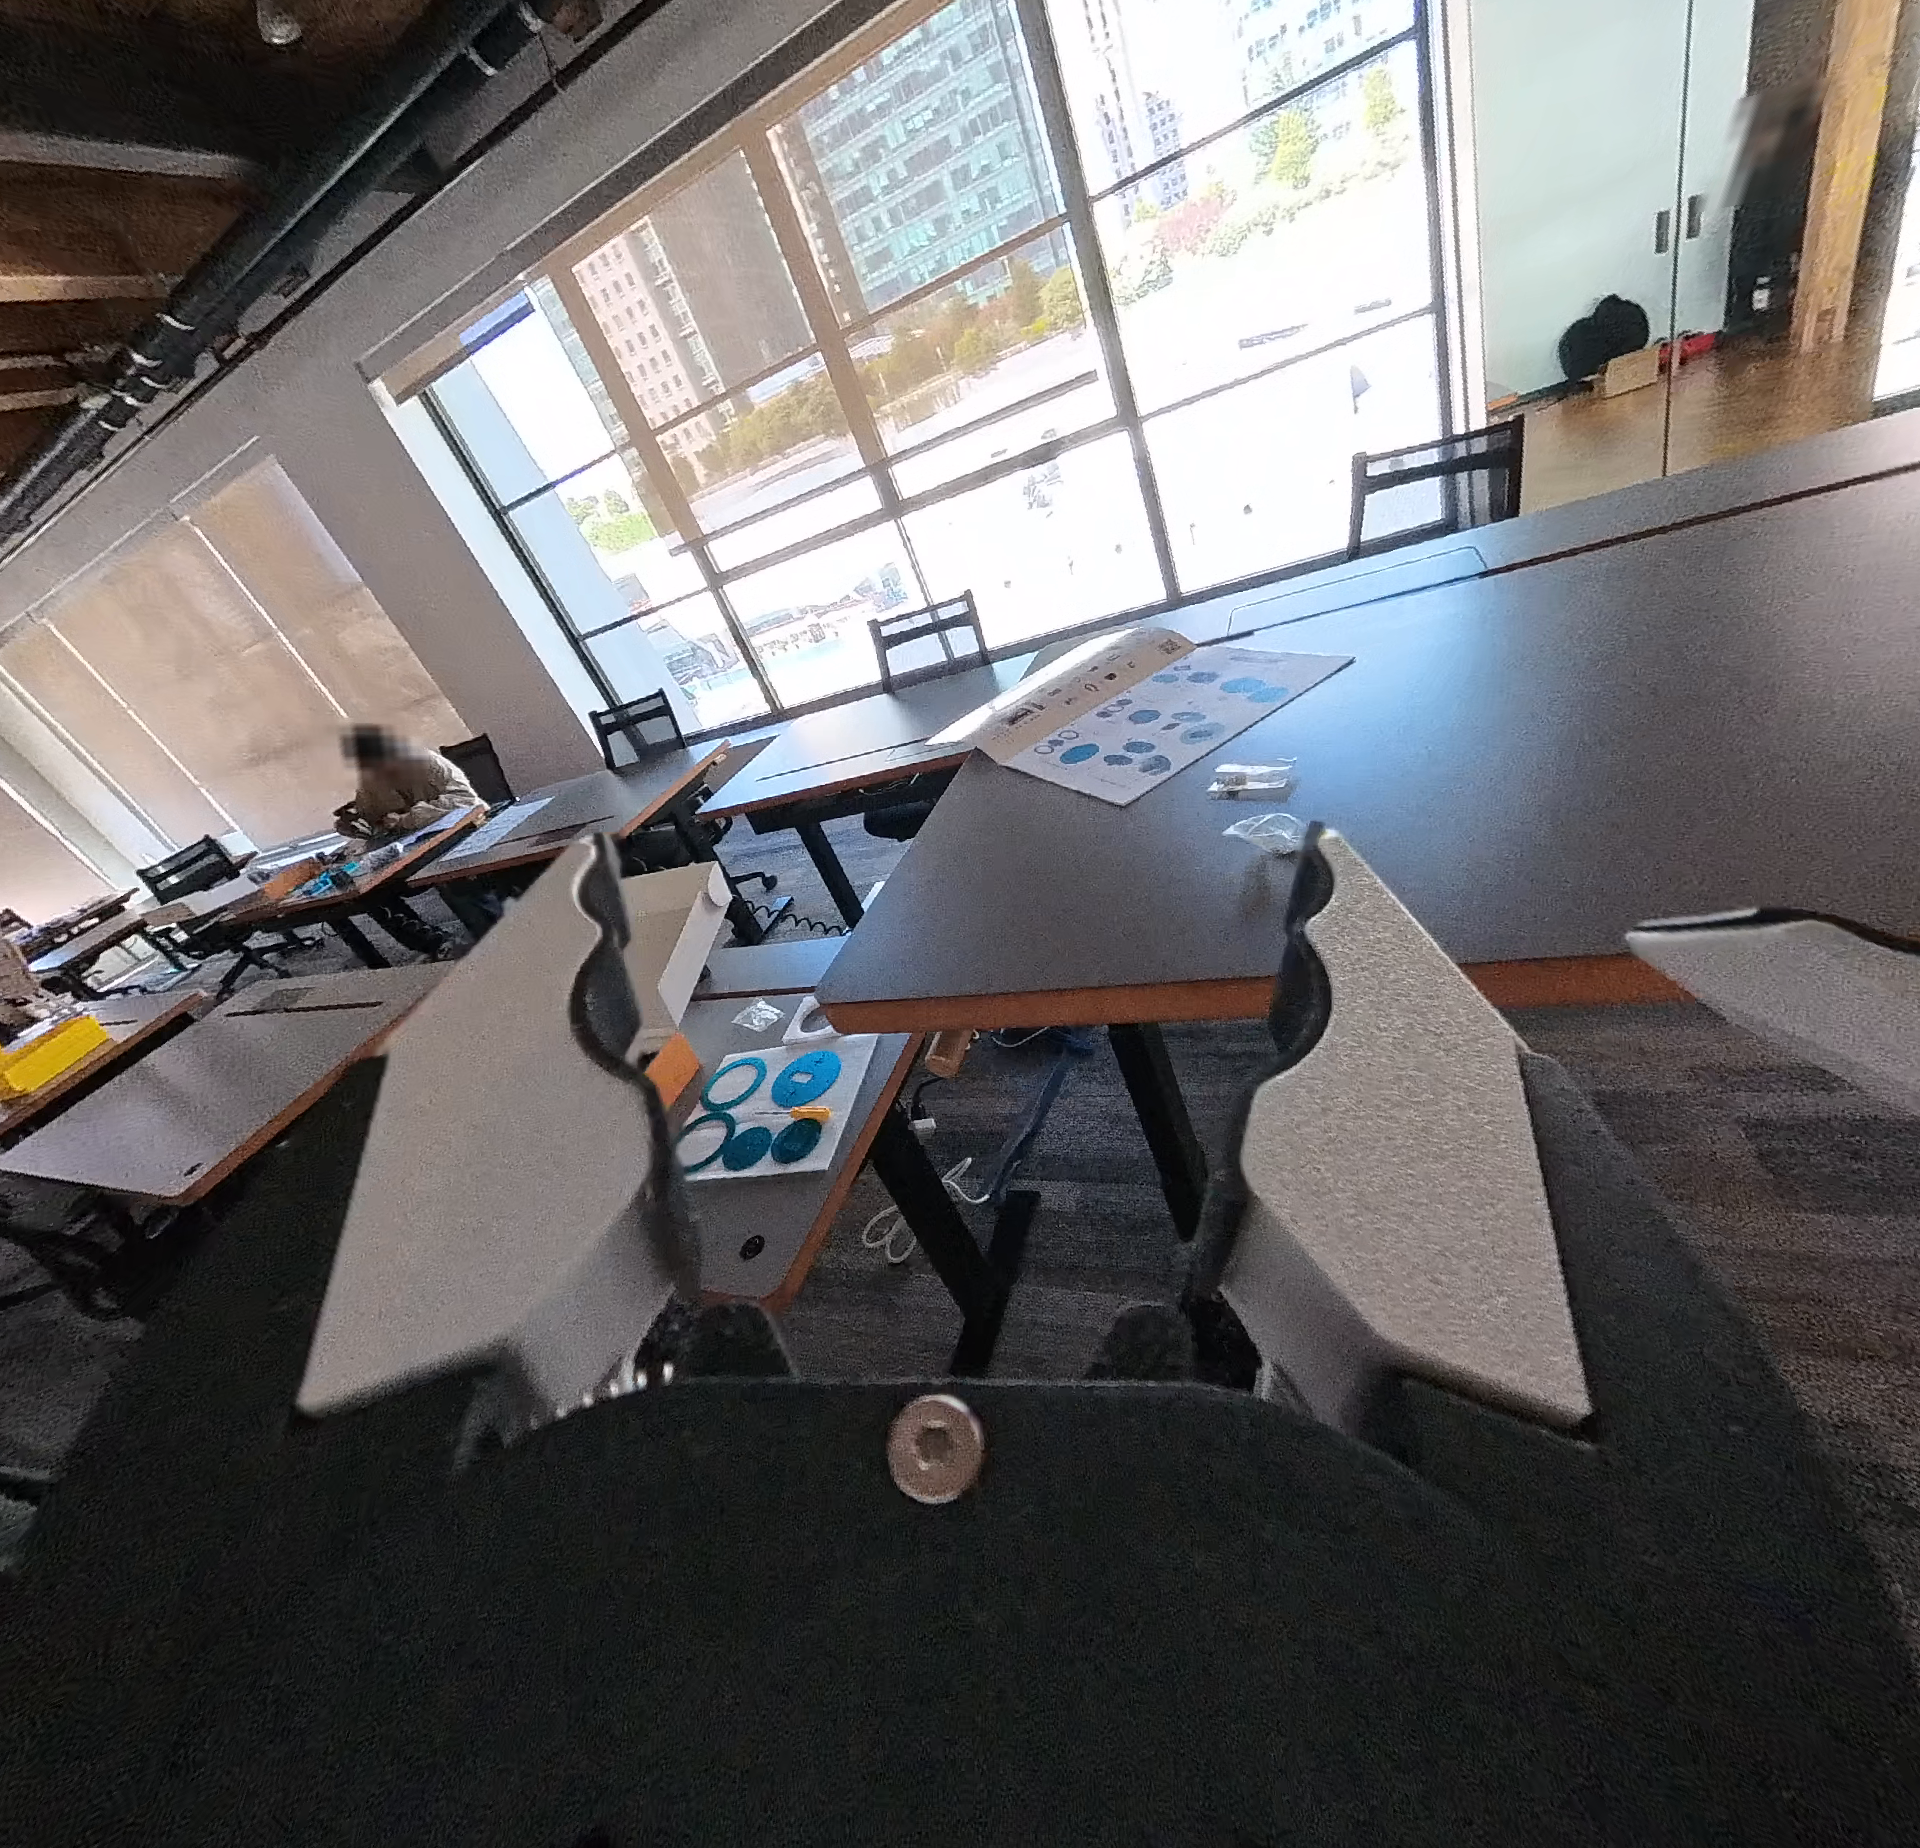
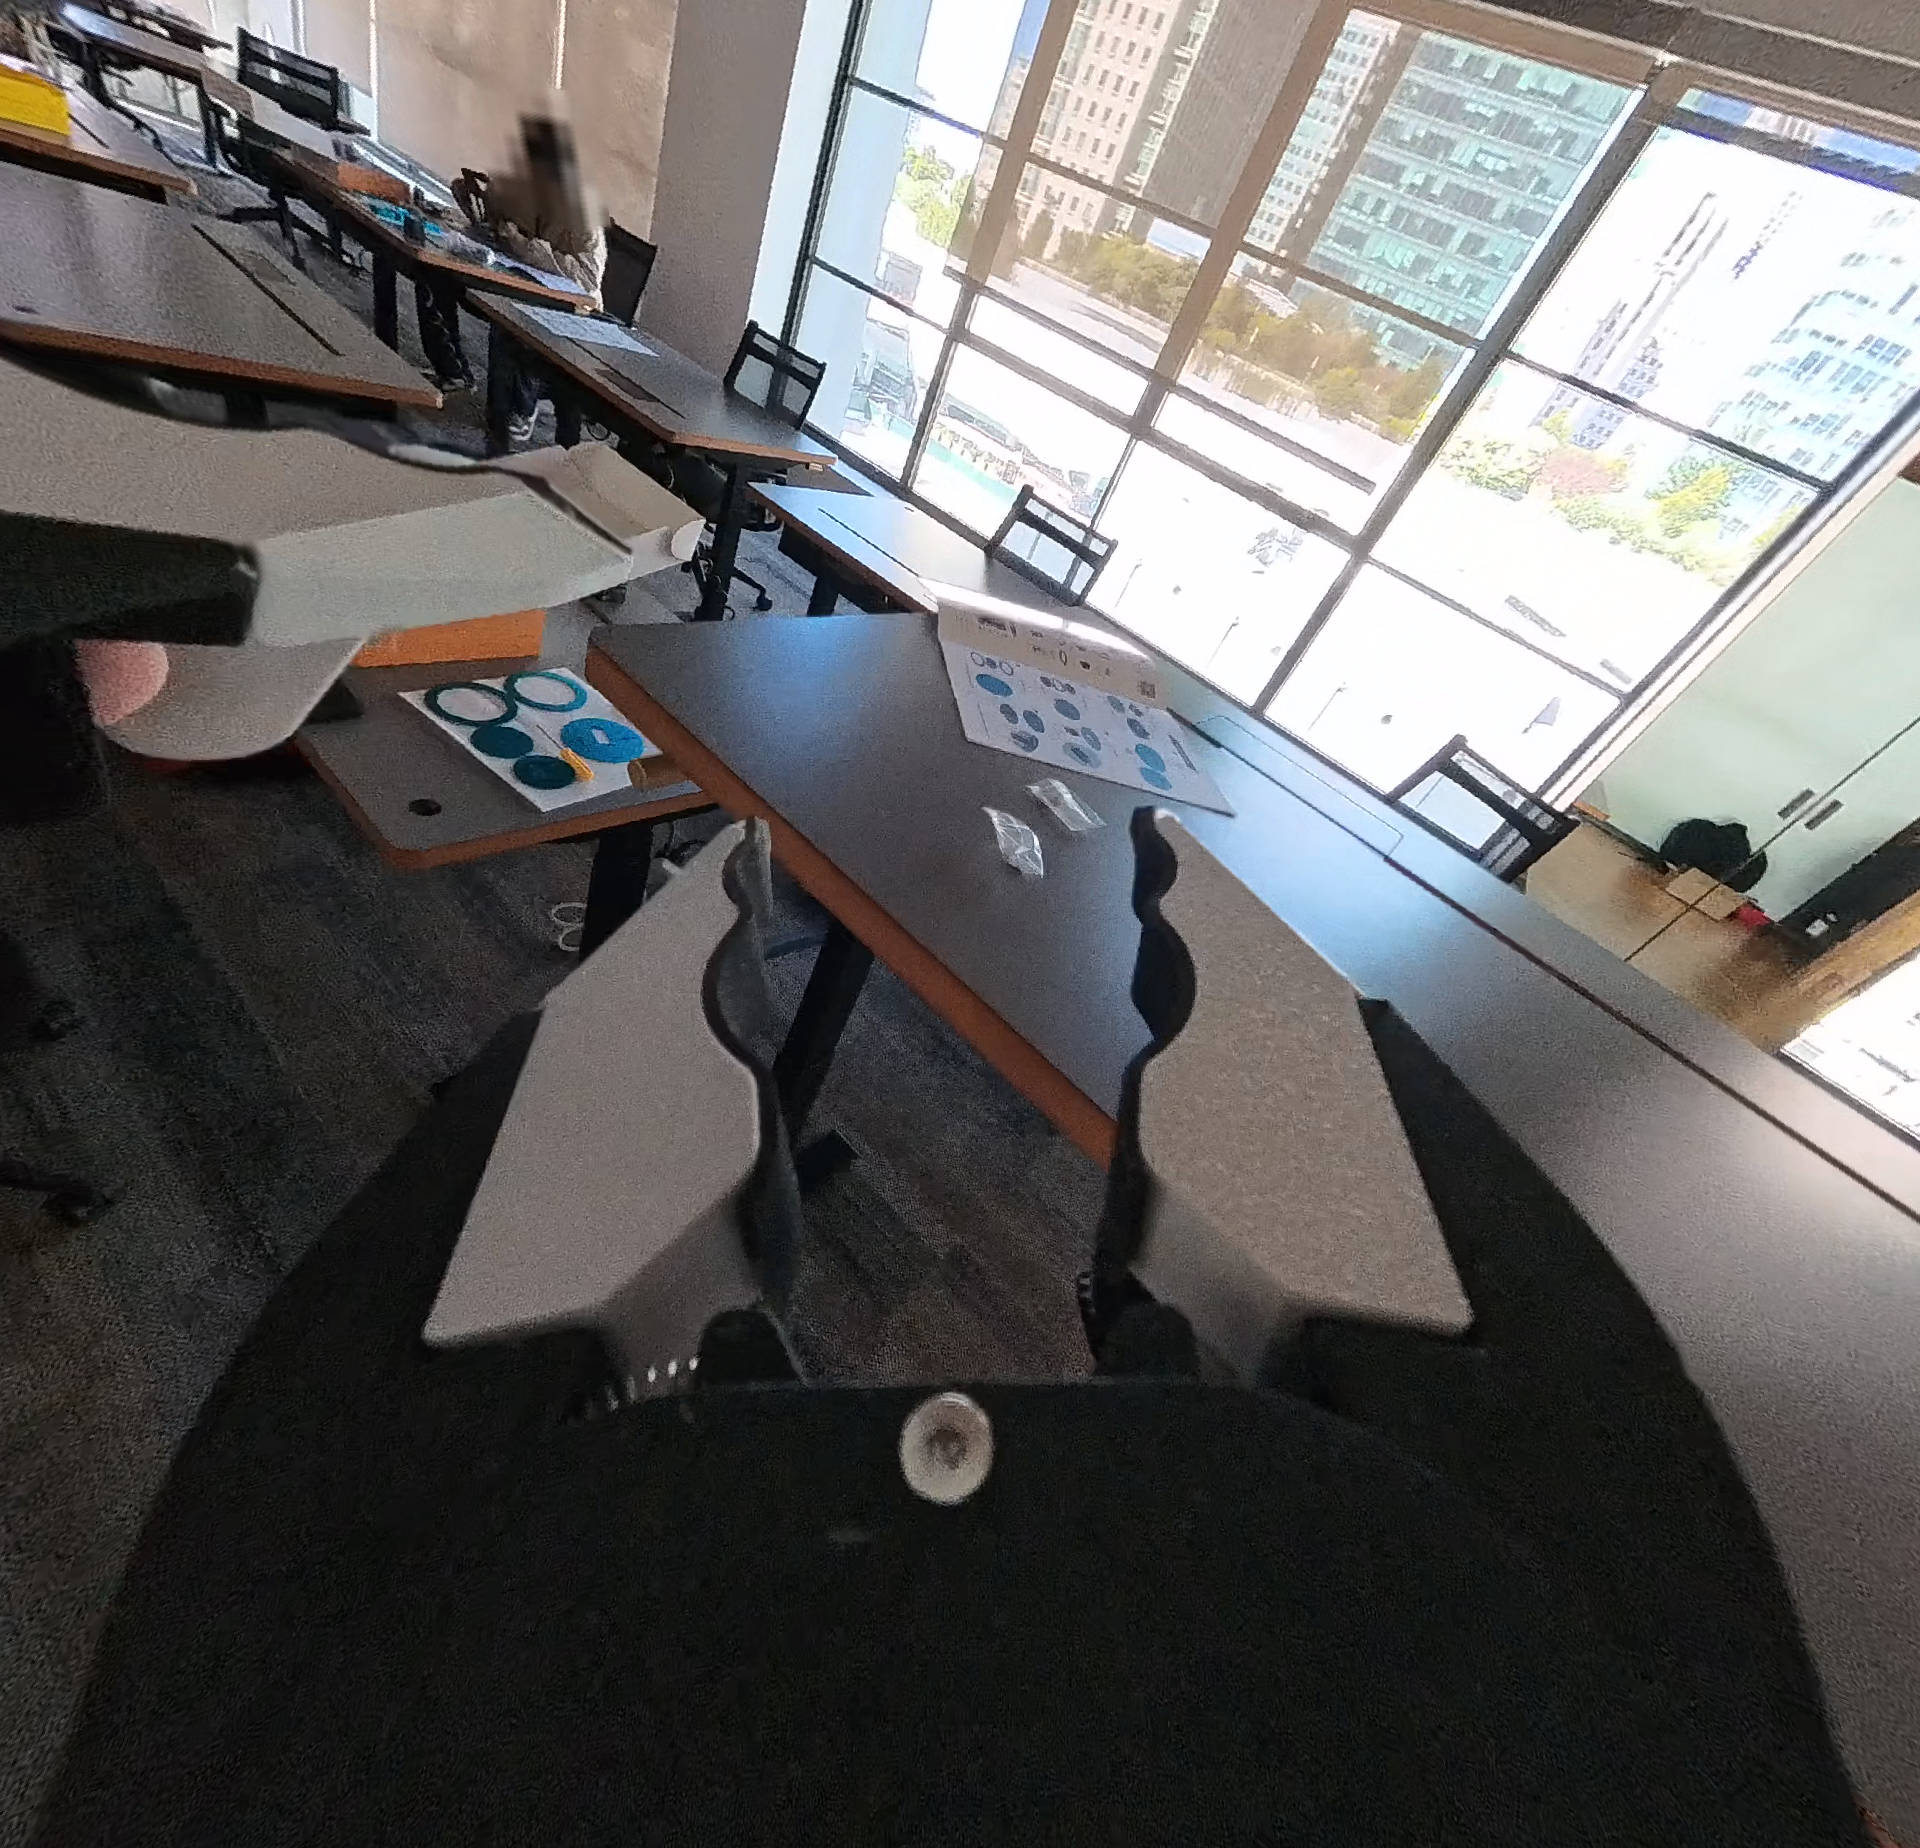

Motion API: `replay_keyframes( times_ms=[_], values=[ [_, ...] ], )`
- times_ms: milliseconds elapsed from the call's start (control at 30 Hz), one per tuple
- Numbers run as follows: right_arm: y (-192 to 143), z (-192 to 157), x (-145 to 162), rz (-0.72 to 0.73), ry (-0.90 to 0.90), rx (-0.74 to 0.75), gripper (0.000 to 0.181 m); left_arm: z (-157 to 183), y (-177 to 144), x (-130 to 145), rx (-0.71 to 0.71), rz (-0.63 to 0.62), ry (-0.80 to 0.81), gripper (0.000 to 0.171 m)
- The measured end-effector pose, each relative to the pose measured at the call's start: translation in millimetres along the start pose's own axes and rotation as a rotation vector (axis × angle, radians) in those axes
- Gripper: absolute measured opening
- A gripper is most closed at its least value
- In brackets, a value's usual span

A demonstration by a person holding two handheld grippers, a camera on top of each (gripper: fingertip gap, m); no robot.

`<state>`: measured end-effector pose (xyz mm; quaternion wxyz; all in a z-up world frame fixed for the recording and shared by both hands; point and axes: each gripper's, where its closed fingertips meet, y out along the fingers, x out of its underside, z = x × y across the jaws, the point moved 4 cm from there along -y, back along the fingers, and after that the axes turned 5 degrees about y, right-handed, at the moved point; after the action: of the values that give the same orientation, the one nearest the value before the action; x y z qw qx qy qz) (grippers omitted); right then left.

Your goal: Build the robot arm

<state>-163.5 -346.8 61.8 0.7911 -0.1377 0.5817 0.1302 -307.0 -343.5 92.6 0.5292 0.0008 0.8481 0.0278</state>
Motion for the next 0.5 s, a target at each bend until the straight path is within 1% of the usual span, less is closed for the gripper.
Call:
replay_keyframes(
  times_ms=[100, 200, 500],
  values=[
    [12, -7, -3, -0.007, 0.017, -0.042, 0.067, -7, 0, 1, -0.035, -0.013, 0.005, 0.124],
    [21, -18, -8, 0.021, 0.027, -0.066, 0.066, -20, -3, 9, -0.072, -0.036, 0.009, 0.124],
    [55, -71, -24, 0.058, 0.043, -0.199, 0.061, -73, -13, 37, -0.194, -0.116, 0.021, 0.123]
  ],
)
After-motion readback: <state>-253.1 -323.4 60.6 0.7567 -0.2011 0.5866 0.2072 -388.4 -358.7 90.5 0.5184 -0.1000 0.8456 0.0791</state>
